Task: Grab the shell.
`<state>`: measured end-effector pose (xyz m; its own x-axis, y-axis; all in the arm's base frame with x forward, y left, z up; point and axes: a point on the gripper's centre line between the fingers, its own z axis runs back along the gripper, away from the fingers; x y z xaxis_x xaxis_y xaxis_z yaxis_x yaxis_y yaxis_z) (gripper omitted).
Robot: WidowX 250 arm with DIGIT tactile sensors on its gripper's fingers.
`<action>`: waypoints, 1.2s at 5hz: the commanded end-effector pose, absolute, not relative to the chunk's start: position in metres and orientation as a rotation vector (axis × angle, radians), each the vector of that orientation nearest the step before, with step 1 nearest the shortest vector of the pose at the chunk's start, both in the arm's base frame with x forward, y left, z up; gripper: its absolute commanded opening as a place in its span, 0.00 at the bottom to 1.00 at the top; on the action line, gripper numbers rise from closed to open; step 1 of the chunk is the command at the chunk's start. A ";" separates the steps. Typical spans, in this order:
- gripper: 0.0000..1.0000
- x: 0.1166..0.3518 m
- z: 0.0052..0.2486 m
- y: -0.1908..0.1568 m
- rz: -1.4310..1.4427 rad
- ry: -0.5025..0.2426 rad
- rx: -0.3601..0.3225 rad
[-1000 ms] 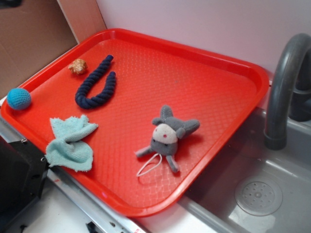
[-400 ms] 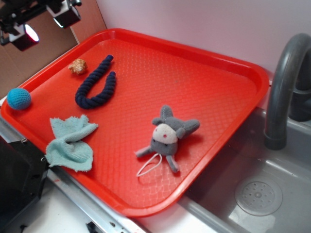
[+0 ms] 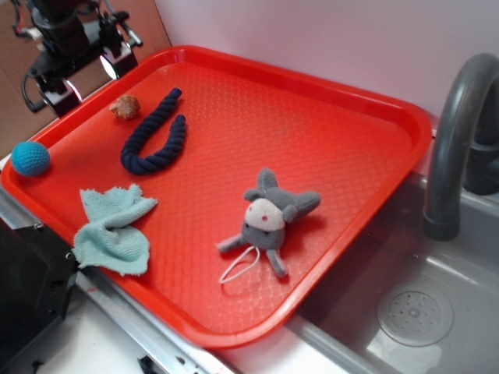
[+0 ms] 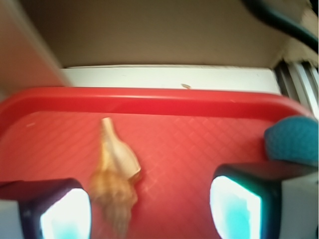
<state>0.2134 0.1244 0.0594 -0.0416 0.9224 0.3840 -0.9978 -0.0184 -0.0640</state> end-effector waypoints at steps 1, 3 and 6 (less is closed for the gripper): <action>1.00 0.225 0.041 0.146 1.537 -0.328 0.086; 1.00 0.236 0.031 0.139 1.485 -0.341 0.081; 0.00 0.231 0.058 0.129 1.370 -0.316 0.061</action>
<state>0.2329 0.1168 0.0384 0.1819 0.9604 0.2110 -0.9771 0.2006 -0.0705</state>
